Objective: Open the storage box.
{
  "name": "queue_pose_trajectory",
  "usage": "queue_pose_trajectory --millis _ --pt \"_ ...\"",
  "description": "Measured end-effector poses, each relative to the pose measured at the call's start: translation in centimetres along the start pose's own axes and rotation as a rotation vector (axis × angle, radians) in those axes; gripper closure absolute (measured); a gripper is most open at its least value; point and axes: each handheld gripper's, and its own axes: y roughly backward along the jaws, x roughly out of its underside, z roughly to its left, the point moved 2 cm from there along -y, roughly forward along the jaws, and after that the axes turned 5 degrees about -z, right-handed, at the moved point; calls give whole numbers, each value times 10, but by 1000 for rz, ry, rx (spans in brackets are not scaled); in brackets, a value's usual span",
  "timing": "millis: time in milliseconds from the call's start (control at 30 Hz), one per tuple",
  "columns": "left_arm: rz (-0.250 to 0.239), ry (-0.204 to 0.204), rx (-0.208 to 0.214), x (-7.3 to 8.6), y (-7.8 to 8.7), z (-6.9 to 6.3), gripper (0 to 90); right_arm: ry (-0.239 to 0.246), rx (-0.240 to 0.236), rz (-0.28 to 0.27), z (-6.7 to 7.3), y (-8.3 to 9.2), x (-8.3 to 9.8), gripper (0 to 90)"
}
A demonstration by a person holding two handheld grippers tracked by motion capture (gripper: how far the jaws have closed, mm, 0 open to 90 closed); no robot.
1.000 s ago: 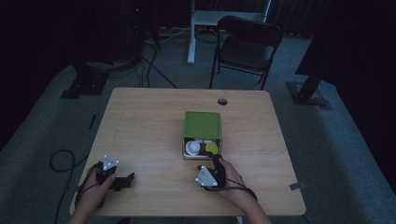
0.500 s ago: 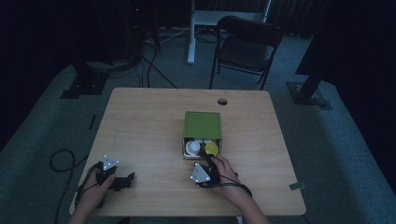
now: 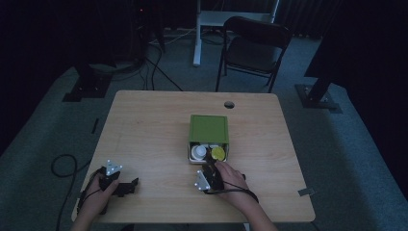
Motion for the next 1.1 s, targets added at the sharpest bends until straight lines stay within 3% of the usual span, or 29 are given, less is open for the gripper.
queue_pose_trajectory --millis 367,667,1100 --pt "0 -1 0 0 0 0 0 46 42 27 1 -3 0 679" --pt "-2 -1 0 0 0 0 0 98 33 52 -1 -3 -3 714" --pt "0 0 0 0 0 0 0 109 25 67 0 -2 -6 720"
